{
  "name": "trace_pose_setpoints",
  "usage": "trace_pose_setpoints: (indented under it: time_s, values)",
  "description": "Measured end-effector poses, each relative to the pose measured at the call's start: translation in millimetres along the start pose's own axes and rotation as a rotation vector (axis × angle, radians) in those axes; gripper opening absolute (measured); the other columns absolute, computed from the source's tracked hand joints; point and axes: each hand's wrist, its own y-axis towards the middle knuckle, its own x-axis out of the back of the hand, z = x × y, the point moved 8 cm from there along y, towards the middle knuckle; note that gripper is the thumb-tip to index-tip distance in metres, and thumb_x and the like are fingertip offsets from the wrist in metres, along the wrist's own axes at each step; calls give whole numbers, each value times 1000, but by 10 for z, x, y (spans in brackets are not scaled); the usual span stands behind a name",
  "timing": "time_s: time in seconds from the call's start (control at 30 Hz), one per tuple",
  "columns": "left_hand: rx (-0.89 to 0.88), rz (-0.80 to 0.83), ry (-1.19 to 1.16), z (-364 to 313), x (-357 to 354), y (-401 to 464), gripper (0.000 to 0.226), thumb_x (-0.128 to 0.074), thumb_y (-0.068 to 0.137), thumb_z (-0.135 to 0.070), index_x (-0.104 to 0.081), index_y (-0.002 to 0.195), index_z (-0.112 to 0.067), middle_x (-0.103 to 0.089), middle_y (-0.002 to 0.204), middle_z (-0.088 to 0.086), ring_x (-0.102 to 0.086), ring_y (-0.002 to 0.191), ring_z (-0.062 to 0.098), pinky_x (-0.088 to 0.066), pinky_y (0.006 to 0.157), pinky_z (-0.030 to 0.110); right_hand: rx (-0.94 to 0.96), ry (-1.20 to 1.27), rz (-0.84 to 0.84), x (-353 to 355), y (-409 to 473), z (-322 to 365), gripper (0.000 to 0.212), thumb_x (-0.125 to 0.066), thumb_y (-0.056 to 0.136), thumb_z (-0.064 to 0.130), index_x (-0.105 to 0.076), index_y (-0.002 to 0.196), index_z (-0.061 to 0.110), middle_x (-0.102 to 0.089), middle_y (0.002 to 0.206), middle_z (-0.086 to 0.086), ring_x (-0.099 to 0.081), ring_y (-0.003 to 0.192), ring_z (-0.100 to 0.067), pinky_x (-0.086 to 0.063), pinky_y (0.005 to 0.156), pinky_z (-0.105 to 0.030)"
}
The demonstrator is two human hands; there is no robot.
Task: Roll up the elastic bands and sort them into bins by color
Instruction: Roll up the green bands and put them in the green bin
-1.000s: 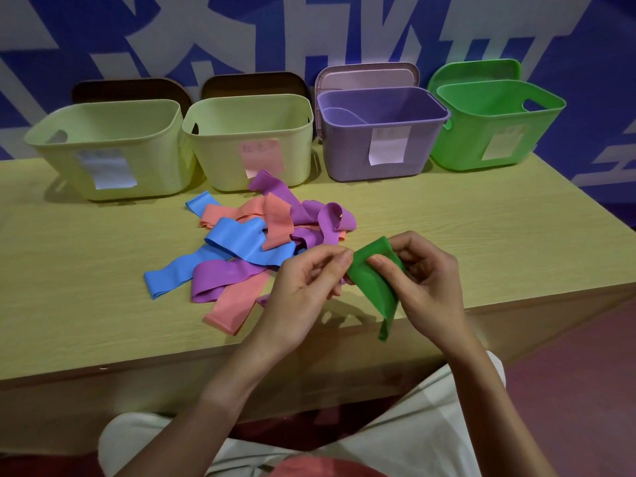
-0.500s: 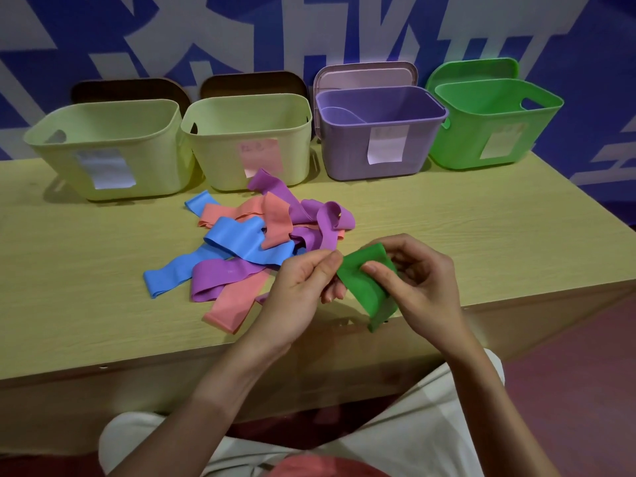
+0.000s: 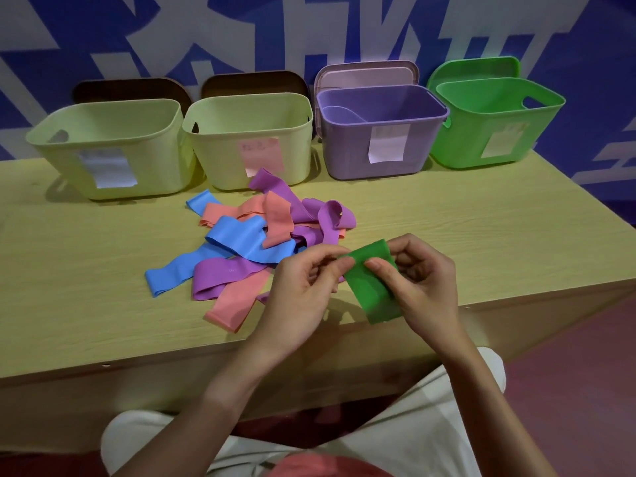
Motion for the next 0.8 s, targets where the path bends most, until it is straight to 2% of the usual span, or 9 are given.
trace_pose_setpoints:
  time_s: [0.07,0.17,0.23,0.27,0.37,0.43,0.6,0.7,0.8]
  values:
    - [-33,-40,27,-25,32,9,17,-56,93,-11,-68,88,-22,-54,55,-13,-48,54,1,-41,57,15,3,11,8,-2,-11,1,19,-72,77,23,-65,92,13,-68,77,-1,-62,70,-7,-49,65,-18]
    - [-47,-30,5,-52,28,19,22,-52,95,-16,-65,79,-23,-48,51,-10,-44,52,1,-39,55,16,8,4,36,3,-14,5,29,-70,81,22,-67,109,17,-59,79,-25,-57,69,-32,-49,65,-34]
    - [-44,-12,-3,-53,15,17,26,-49,95,-22,-62,72,-22,-47,51,-9,-43,52,2,-37,55,17,27,-9,49,-17,-13,34,25,-69,82,20,-68,107,17,-63,85,-23,-60,76,-37,-51,70,-38]
    - [-43,-5,1,-50,9,15,28,-48,95,-23,-61,70,-21,-47,51,-9,-43,52,2,-37,55,17,31,-10,45,-23,-12,47,22,-69,82,20,-68,103,15,-66,87,-18,-63,78,-36,-52,71,-35]
    - [-19,31,-13,-20,-17,7,34,-45,96,-26,-58,66,-15,-51,52,-8,-45,53,3,-38,57,16,19,-13,32,-32,-13,50,11,-72,81,14,-65,89,14,-68,79,1,-63,71,-12,-50,67,-20]
    - [-11,54,-25,-2,-22,5,39,-44,94,-32,-57,65,-9,-51,53,-6,-46,54,5,-38,59,19,1,-10,26,-31,-19,23,9,-70,80,11,-62,82,13,-65,73,6,-60,66,-5,-47,63,-17]
    - [-25,54,-79,-7,22,-13,21,-55,90,-31,-68,89,-14,-58,60,-11,-51,59,0,-41,58,13,-19,11,-2,-18,-21,-26,10,-71,79,11,-61,78,12,-65,69,7,-58,64,-4,-45,61,-16]
    - [-37,34,-30,14,34,-20,8,-64,87,-27,-68,90,-20,-68,75,-3,-61,71,4,-48,65,17,-27,21,-13,-25,-8,-26,8,-70,78,10,-62,78,12,-67,69,13,-59,64,0,-45,60,-13]
    - [-63,-28,25,-4,65,-22,10,-62,90,-13,-67,89,-22,-64,68,-14,-58,65,-2,-45,63,13,-44,51,-15,-43,-21,-44,14,-75,77,16,-65,86,12,-70,75,3,-64,69,-5,-50,64,-18]
